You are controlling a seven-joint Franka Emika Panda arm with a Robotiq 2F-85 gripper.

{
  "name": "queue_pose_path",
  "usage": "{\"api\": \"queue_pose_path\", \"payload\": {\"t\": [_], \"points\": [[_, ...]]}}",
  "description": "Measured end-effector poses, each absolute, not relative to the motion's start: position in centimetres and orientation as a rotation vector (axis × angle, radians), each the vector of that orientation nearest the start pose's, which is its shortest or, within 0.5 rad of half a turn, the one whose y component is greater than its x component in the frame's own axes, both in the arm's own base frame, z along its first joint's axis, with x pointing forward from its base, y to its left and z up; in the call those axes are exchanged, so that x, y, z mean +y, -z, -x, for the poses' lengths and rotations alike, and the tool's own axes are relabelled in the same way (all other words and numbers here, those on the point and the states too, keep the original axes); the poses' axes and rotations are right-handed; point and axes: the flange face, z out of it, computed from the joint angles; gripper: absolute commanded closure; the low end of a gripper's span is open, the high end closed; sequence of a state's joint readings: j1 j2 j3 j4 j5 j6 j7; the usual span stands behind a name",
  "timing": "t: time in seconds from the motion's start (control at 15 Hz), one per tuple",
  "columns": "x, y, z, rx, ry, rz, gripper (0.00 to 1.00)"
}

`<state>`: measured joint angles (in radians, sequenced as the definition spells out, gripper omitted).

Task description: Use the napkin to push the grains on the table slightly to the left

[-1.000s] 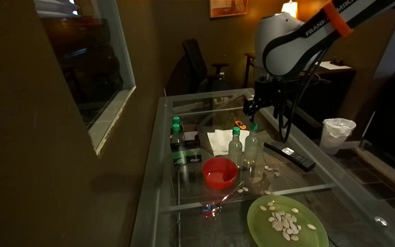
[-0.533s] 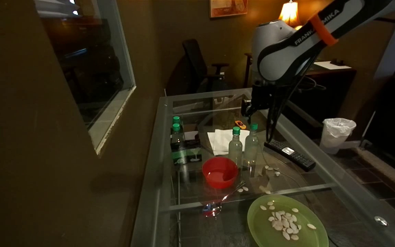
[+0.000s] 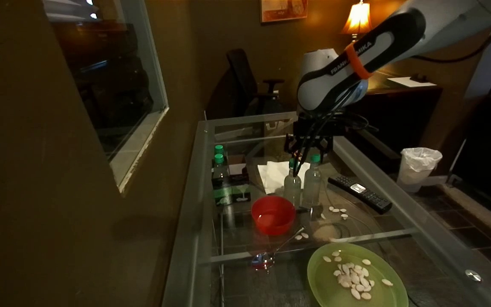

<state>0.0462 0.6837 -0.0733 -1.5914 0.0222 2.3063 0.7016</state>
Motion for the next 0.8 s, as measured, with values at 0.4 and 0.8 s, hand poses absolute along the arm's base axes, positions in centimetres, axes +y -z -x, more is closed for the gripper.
{"api": "queue_pose_path", "payload": {"t": [0.4, 0.8], "points": [[-1.5, -21.0, -72.5, 1.146, 0.067, 2.921, 0.23], [-1.7, -19.7, -73.7, 1.153, 0.043, 2.889, 0.33]]}}
